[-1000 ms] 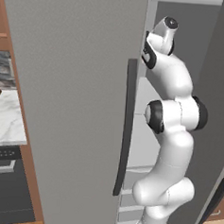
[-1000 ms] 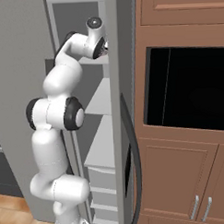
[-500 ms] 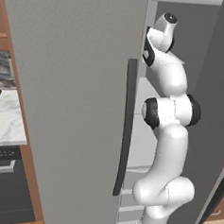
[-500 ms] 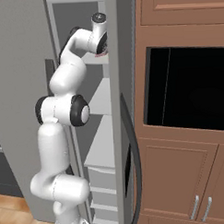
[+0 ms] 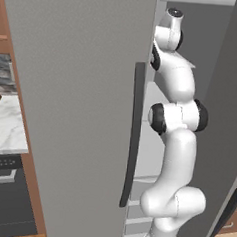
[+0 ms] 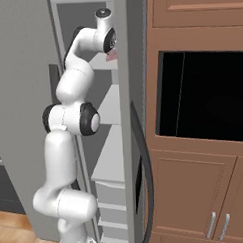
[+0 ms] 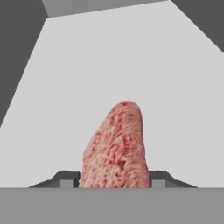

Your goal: Take the garlic, chicken drumstick, and steak from the freezer and place them in the bowl on the counter.

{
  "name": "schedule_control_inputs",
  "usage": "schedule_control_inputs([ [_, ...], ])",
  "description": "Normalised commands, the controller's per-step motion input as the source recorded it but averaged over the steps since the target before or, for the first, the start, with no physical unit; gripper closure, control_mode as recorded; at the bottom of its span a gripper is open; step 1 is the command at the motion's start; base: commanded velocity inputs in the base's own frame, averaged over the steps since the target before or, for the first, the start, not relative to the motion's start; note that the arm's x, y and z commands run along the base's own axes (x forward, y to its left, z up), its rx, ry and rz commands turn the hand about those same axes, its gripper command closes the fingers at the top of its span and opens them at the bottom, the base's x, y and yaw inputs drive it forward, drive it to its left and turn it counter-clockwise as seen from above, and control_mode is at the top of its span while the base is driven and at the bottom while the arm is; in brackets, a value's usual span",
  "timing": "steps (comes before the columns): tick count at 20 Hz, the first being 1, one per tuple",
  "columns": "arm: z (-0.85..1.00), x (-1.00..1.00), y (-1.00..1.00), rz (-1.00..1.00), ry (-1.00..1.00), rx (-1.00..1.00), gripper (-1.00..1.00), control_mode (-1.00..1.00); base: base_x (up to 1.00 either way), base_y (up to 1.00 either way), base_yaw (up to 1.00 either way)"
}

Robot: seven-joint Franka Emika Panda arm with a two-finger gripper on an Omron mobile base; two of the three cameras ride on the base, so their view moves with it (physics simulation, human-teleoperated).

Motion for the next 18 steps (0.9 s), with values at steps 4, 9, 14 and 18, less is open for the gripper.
schedule_control_inputs([
  [4, -0.17, -0.95, -0.27, 0.0, -0.26, 0.03, 1.0, -1.0, 0.0, 0.0, 0.0],
  [9, -0.1, -1.0, -0.18, -0.02, -0.47, 0.06, 1.0, -1.0, 0.0, 0.0, 0.0],
  [14, -0.25, -1.0, 0.0, -0.04, -0.52, 0.04, 1.0, -1.0, 0.0, 0.0, 0.0],
  [18, -0.59, -1.0, 0.0, -0.05, -0.49, 0.06, 1.0, -1.0, 0.0, 0.0, 0.0],
])
